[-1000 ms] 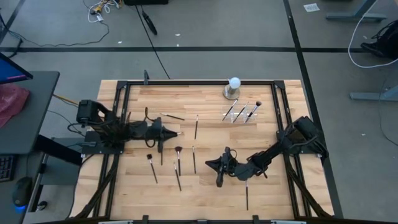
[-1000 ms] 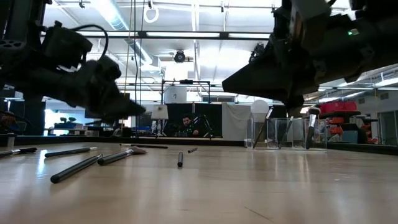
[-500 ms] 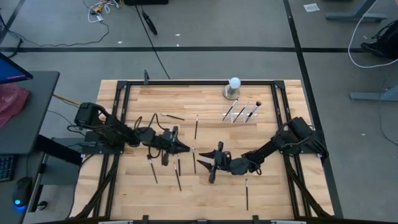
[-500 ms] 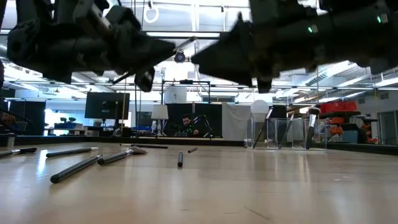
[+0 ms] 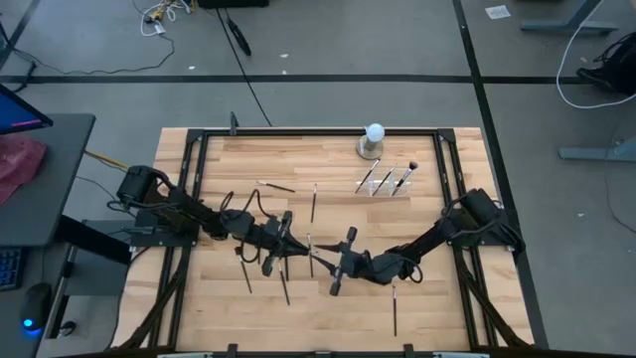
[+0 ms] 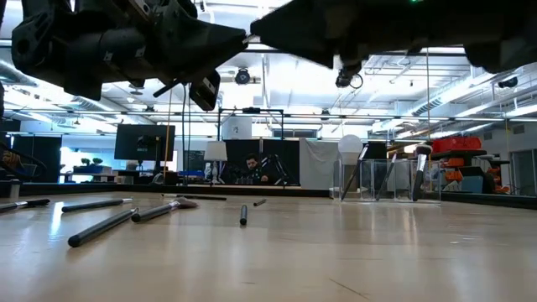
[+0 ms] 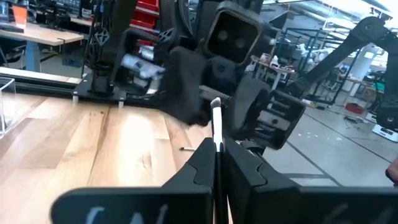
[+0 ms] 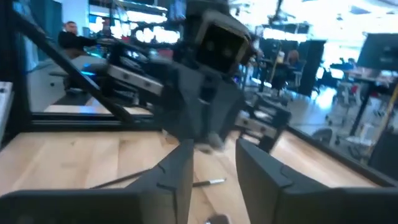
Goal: Put items in baskets/containers
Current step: Put the eyeshadow brush into the transparent organizer
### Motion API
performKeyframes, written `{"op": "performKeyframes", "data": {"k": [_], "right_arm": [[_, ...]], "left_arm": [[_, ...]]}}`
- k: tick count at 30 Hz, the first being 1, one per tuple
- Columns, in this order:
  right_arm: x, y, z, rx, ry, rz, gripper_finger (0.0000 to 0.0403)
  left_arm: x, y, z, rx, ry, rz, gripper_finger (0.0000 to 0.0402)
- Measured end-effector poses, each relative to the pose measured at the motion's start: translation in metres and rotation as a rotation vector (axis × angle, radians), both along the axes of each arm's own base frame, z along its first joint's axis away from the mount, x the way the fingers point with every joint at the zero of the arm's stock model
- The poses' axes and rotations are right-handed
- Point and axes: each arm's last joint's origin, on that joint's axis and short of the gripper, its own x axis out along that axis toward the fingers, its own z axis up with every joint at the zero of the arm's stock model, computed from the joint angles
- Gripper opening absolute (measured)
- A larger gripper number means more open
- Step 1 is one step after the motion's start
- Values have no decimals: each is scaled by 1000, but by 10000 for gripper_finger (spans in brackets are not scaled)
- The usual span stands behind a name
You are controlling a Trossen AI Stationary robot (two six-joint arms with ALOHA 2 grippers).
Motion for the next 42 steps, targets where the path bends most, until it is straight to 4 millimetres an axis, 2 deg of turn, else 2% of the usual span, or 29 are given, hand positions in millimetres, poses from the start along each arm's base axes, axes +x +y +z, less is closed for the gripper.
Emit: {"op": "performKeyframes", "data": {"k": [5,12,19,22,26,29,35,39,42], "right_arm": [[-2,4,0,-29,5,27,95],[2,-1,0,-52,12,49,69],[2,-1,0,-53,13,53,16],[2,-1,0,-51,14,54,9],[2,0,-2,-27,20,55,8],[-1,4,-4,-7,48,51,5],[-26,19,9,81,206,-2,4],[-54,20,38,200,281,-7,3],[-77,11,60,286,330,-24,2]], "left_arm": [[0,0,0,-1,-1,-2,17],[0,0,0,-4,0,-1,16],[0,0,0,-12,1,-5,21],[0,0,0,-22,3,-6,24],[0,0,0,-17,5,2,45],[0,1,0,8,-5,13,79],[2,9,0,36,-8,39,167],[2,11,-5,48,40,57,205],[2,10,-10,61,90,55,214]]}}
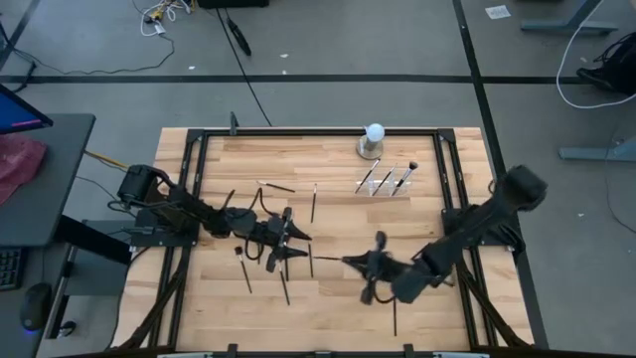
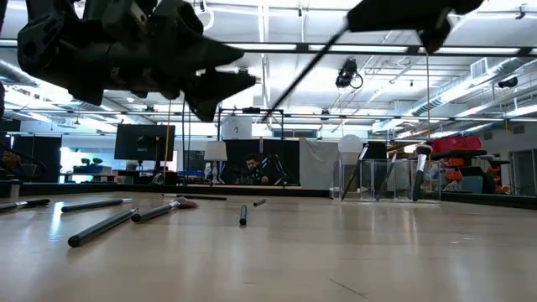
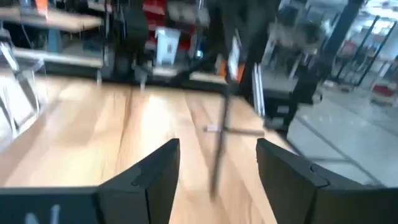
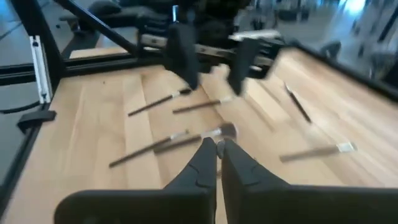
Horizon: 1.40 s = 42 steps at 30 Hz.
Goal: Put items in baskets/containers
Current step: Put the eyeshadow brush into the transparent organizer
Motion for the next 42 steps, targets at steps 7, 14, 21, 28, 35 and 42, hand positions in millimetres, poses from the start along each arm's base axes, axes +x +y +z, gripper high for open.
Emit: {"op": "performKeyframes", "data": {"k": [7,14,21,28,35,42], "right_arm": [[-47,-52,39,215,108,-165,2],[-78,-116,51,272,244,-412,2],[-86,-163,58,267,325,-530,5],[-94,-195,60,289,371,-603,7],[-94,-210,61,320,397,-590,8],[-83,-211,68,334,304,-471,8]], "left_arm": [[-3,-12,-5,18,51,12,200],[-5,-18,-6,40,52,41,186],[-5,-17,-6,41,55,50,186],[-5,-18,-7,43,60,49,186],[-5,-18,-7,44,61,49,186],[-5,-18,-7,46,60,49,186]]}}
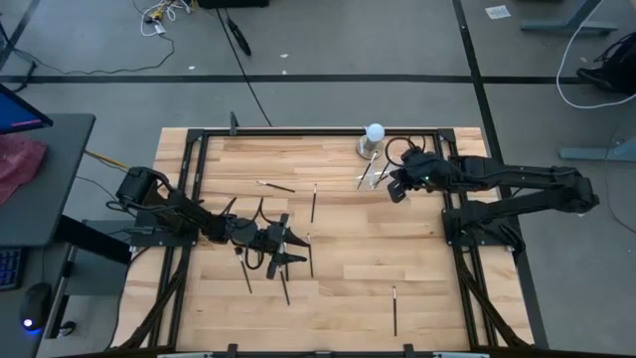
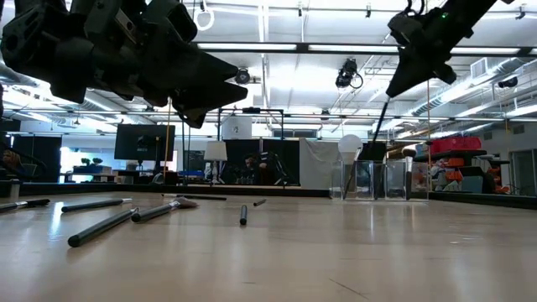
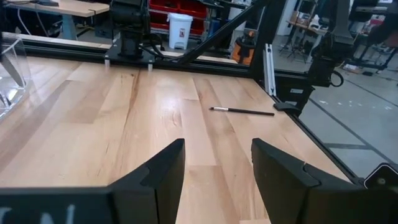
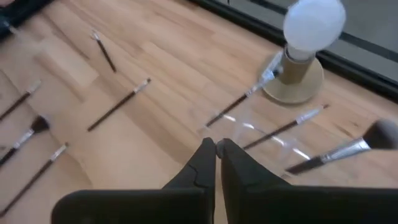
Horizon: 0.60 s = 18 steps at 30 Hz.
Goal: Put items in baskets/containers
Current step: Put the eyeshadow brush into the transparent organizer
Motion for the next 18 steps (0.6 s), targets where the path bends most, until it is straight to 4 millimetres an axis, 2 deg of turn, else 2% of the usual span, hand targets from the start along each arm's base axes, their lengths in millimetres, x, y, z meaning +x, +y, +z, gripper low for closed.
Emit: {"op": "performKeyframes", "data": {"k": [9,18], "right_arm": [[-8,-20,-3,-78,74,-171,4],[4,-32,-27,37,254,-111,4]], "left_arm": [[0,0,0,0,0,0,186],[0,0,0,1,1,12,186]]}}
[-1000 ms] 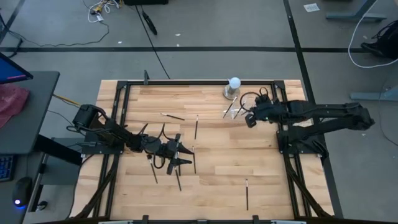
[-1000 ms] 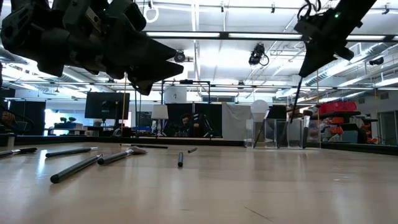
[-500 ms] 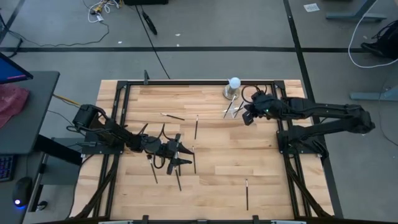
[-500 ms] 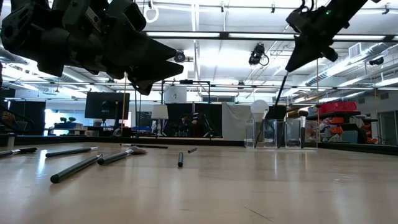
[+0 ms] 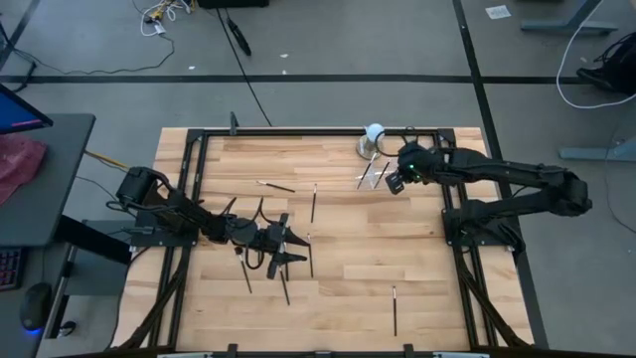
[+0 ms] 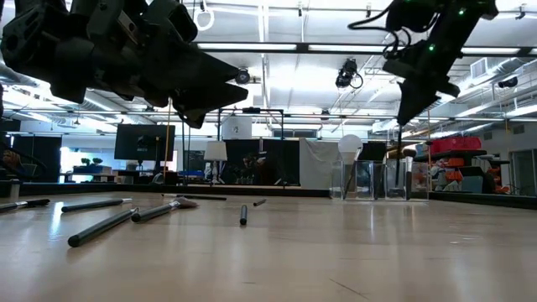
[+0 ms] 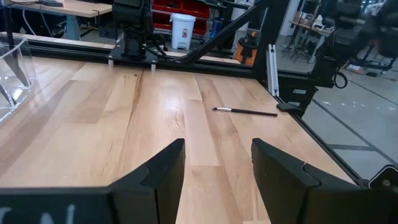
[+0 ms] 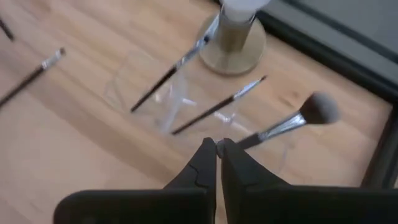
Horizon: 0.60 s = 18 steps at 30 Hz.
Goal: Put items in baskets/containers
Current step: Put the eyeshadow brush into the transparent organizer
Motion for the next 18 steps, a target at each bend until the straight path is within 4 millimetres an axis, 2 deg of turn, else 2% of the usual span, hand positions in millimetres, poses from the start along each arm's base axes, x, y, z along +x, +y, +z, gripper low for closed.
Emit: {"op": "performKeyframes", "data": {"k": [7,18], "right_arm": [[8,1,-8,104,2,36,3],[13,-1,-4,93,-83,14,5]], "left_arm": [[0,0,-1,2,7,0,186],[0,0,-3,5,25,0,186]]}}
